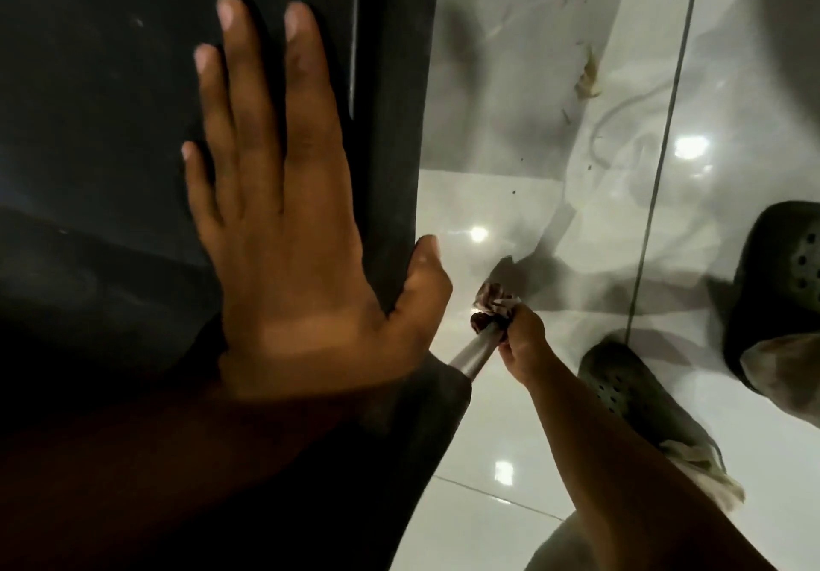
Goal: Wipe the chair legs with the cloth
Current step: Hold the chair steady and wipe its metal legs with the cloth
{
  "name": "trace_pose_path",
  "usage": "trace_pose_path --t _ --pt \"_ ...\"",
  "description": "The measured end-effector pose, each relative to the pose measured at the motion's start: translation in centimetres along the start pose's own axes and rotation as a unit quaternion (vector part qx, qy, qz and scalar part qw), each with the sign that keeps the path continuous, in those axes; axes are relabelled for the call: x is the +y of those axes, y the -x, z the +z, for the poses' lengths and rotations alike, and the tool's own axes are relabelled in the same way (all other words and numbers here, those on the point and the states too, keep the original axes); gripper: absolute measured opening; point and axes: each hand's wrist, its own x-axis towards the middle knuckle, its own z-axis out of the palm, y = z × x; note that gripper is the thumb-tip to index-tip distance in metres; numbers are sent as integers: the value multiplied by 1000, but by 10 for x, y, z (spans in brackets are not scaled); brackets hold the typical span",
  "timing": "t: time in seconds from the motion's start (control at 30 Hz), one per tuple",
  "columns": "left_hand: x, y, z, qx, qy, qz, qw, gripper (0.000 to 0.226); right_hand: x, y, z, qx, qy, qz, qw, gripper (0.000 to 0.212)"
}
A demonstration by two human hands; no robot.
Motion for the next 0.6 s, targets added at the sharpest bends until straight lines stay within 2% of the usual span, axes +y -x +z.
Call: trace_pose_path --t 0.13,0.23,0.3,0.43,0.6 --pt "-6 -3 6 2 10 26 1000 113 -4 -32 -3 1 49 4 999 22" --pt "-4 2 4 9 7 14 1000 113 -11 -23 2 7 111 35 993 16" --pt "-1 1 4 13 8 5 1000 112 -16 -8 9 -20 117 51 992 17" --pt "-1 2 1 -2 -17 0 1000 111 -17 65 30 -39 85 15 996 13" --pt "7 7 -11 -45 -19 -11 999 112 -6 167 45 -93 13 -3 996 26"
